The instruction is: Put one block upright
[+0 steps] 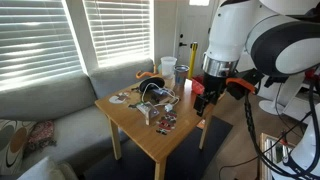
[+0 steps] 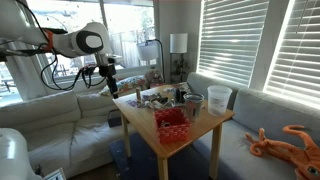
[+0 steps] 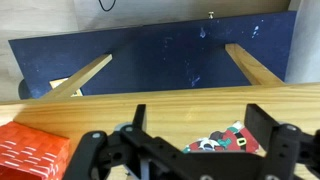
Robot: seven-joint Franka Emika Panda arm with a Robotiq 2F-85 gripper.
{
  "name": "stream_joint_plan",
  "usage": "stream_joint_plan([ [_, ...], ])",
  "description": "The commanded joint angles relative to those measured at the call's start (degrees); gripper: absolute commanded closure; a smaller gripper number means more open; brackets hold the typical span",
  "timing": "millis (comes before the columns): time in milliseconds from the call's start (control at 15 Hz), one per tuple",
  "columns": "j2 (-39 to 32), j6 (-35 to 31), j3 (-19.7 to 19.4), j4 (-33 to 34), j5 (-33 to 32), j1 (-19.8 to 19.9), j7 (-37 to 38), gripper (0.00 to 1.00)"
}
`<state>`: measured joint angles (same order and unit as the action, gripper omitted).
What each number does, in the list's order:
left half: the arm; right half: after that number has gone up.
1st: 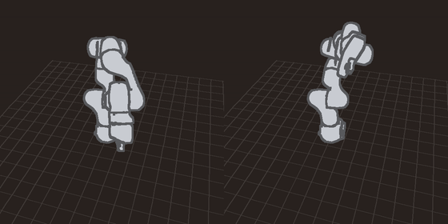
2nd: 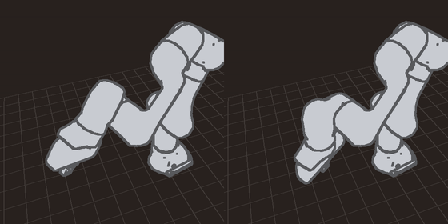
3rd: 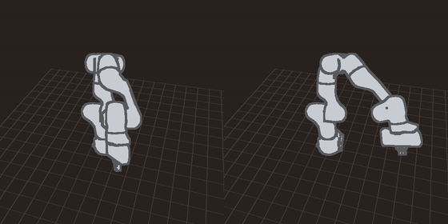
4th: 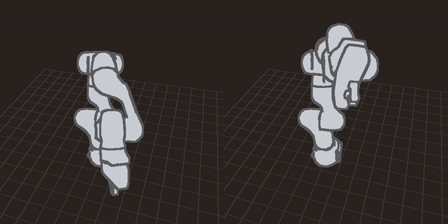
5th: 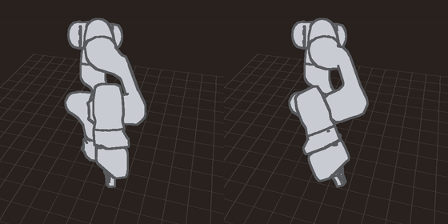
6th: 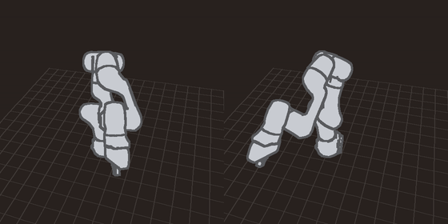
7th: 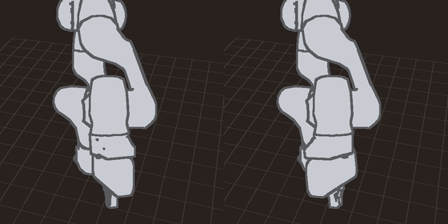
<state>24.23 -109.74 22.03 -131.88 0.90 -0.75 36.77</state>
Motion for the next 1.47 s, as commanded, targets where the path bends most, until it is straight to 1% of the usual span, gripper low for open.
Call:
stream_joint_plan([
  [0,-0.4,0.1,-1.8,0.1,-0.9,-2.1,0.7,0.0],
  [400,-0.4,0.1,-1.8,0.1,-0.9,-2.1,0.7,0.0],
  [467,-1.8,1.3,-1.6,1.6,-1.1,-1.1,3.7,0.0],
  [533,-3.2,1.5,-2.2,2.9,-0.2,-0.2,6.7,0.0],
  [667,-5.4,1.5,-3.8,4.4,-0.5,0.9,10.7,0.0],
  [1000,-11.2,1.3,-9.5,8.4,-0.4,3.0,19.2,0.0],
  [1200,-13.9,0.8,-12.0,9.6,-0.3,3.3,26.1,0.0],
  [1400,-15.9,0.3,-13.7,9.9,-0.8,3.1,34.4,0.0],
])
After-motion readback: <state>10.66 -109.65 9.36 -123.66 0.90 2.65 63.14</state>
